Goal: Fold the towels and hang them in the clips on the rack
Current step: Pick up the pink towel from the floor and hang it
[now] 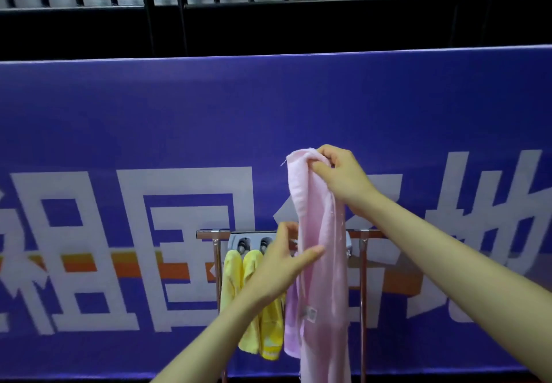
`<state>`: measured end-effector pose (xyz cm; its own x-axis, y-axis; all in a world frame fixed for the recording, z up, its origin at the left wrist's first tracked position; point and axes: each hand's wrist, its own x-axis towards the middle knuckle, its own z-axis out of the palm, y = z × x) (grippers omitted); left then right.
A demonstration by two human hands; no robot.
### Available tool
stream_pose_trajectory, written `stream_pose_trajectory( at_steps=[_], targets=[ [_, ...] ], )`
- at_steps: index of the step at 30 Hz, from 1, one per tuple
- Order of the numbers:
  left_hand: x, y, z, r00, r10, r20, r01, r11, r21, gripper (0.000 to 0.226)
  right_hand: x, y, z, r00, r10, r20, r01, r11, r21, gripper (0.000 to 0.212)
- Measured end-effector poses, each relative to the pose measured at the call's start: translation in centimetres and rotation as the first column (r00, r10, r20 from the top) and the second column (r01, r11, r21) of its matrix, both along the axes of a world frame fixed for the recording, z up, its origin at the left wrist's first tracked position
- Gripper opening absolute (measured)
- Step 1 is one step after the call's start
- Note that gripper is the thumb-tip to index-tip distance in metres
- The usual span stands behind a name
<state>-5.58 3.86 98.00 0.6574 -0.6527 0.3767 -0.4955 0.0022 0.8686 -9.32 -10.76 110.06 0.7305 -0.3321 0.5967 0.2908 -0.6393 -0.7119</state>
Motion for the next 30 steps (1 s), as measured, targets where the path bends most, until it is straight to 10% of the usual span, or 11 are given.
stream_pose_trajectory(
  at_steps=[6, 14, 20, 30],
  targets=[
    [1.2, 0.3, -2.8, 0.997, 0.052, -0.055, -0.055, 0.998, -0.038, 0.011, 0.5, -0.2, 0.6, 0.997, -0.048, 0.066, 0.045, 0.998, 0.041, 0.022],
    [5.8, 3.3, -4.2, 0.967, 0.221, -0.128, -0.212, 0.974, 0.074, 0.027, 0.0, -1.5, -0.2, 0.993, -0.091, 0.075, 0.081, 0.99, 0.118, 0.036],
    [8.3, 5.1, -0.9, 0.946, 0.318, -0.068, -0.311, 0.945, 0.1, 0.036, 0.4, -3.0, -1.4, 0.991, -0.115, 0.062, 0.094, 0.958, 0.269, 0.009],
    [7.5, 7.3, 5.7, 0.997, 0.045, 0.056, -0.051, 0.994, 0.1, 0.017, 1.7, -4.1, -2.7, 0.993, -0.042, -0.113, 0.084, 0.915, 0.394, 0.021]
  ],
)
